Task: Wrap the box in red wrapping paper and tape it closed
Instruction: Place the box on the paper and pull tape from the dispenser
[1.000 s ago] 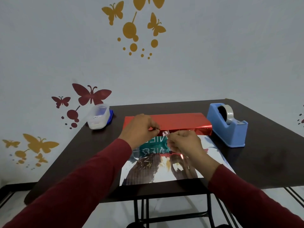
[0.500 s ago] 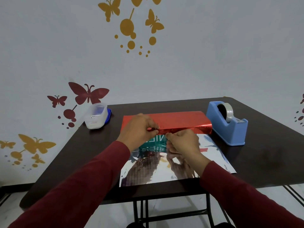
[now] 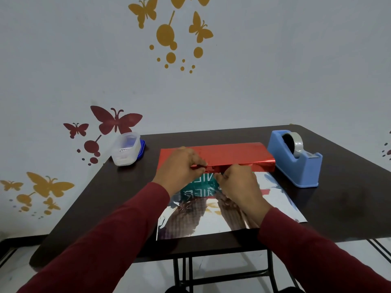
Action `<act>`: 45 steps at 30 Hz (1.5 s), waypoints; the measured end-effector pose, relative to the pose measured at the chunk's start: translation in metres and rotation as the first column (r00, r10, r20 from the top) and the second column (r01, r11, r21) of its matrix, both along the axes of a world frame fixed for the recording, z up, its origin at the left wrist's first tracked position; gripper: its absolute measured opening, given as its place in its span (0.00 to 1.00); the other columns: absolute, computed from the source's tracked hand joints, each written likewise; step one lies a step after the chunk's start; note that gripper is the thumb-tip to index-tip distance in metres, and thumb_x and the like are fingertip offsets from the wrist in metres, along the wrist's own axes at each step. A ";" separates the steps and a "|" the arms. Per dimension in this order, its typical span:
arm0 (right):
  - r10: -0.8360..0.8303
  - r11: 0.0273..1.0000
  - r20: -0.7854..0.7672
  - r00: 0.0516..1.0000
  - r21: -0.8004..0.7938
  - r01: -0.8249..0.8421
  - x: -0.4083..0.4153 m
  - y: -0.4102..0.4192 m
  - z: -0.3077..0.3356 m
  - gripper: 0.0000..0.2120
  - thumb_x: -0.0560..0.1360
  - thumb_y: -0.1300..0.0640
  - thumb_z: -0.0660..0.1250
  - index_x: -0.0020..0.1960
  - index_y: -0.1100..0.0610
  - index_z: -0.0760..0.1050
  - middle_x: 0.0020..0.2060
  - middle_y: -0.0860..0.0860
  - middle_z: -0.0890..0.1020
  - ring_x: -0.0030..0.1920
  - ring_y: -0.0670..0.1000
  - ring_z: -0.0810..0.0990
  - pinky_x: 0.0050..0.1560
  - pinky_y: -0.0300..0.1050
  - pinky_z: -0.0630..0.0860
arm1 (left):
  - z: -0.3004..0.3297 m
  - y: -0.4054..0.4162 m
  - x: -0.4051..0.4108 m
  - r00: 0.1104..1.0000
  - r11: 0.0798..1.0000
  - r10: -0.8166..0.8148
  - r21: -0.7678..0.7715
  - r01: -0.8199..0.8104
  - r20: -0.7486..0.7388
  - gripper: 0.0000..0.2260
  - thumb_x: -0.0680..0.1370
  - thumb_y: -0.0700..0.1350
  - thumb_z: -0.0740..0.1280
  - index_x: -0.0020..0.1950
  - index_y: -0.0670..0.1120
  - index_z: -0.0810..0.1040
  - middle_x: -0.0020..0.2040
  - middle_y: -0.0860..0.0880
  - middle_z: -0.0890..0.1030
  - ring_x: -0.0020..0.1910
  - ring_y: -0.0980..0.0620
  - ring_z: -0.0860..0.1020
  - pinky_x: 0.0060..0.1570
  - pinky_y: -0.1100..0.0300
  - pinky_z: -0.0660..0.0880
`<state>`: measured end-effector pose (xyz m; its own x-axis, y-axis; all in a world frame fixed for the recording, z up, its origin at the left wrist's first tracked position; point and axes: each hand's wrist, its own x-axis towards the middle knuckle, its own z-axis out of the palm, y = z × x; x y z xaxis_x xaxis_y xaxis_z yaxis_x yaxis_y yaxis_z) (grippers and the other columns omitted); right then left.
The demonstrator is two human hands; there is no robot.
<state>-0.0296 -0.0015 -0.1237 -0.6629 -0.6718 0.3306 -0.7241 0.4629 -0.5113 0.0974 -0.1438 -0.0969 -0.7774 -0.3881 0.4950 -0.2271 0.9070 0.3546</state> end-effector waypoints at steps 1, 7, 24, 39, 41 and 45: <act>0.009 1.000 -0.013 1.000 0.014 -0.009 0.000 0.000 -0.001 0.19 0.79 0.48 0.70 0.38 0.61 0.83 0.30 0.54 0.79 0.36 0.58 0.81 0.39 0.45 0.74 | 0.000 0.000 0.000 1.000 1.000 0.000 -0.002 0.000 0.003 0.09 0.76 0.45 0.77 0.55 0.51 0.88 0.49 0.55 0.83 0.54 0.53 0.75 0.56 0.51 0.76; 0.027 1.000 -0.007 1.000 -0.002 -0.027 -0.008 -0.004 0.009 0.24 0.79 0.45 0.70 0.29 0.58 0.77 0.24 0.54 0.76 0.27 0.54 0.76 0.34 0.42 0.71 | 0.000 0.001 -0.001 1.000 1.000 0.006 -0.006 -0.006 0.006 0.09 0.76 0.45 0.77 0.56 0.50 0.88 0.50 0.53 0.83 0.53 0.53 0.75 0.55 0.53 0.76; 0.110 0.990 -0.114 0.987 0.102 -0.098 -0.012 0.007 0.008 0.22 0.80 0.46 0.69 0.33 0.57 0.76 0.28 0.52 0.77 0.32 0.56 0.78 0.39 0.47 0.78 | 0.002 0.003 0.000 0.999 0.999 0.038 0.011 -0.038 0.022 0.09 0.76 0.45 0.77 0.56 0.51 0.88 0.50 0.53 0.83 0.54 0.52 0.76 0.56 0.55 0.76; 0.058 0.991 0.159 0.985 -0.129 -0.038 -0.047 0.072 0.046 0.24 0.79 0.44 0.71 0.36 0.64 0.83 0.29 0.59 0.83 0.30 0.58 0.81 0.37 0.46 0.80 | 0.009 0.043 -0.032 0.996 0.994 -0.022 -0.113 0.012 -0.087 0.12 0.77 0.49 0.73 0.60 0.52 0.84 0.55 0.55 0.80 0.54 0.58 0.71 0.58 0.62 0.68; -0.031 0.988 0.157 0.987 -0.147 0.055 -0.065 0.094 0.063 0.20 0.79 0.46 0.71 0.34 0.58 0.83 0.27 0.52 0.83 0.31 0.48 0.80 0.36 0.36 0.75 | 0.012 0.056 -0.053 0.994 0.992 -0.090 -0.091 0.084 -0.059 0.14 0.77 0.48 0.73 0.62 0.51 0.84 0.57 0.55 0.79 0.56 0.57 0.72 0.56 0.62 0.68; -0.207 0.958 0.140 0.968 -0.171 0.229 -0.110 0.128 0.085 0.15 0.75 0.52 0.69 0.34 0.61 0.81 0.29 0.55 0.83 0.33 0.53 0.81 0.40 0.45 0.78 | 0.022 0.084 -0.104 0.984 0.982 -0.181 -0.060 0.181 0.003 0.18 0.76 0.46 0.72 0.66 0.50 0.82 0.62 0.51 0.79 0.61 0.51 0.74 0.62 0.56 0.71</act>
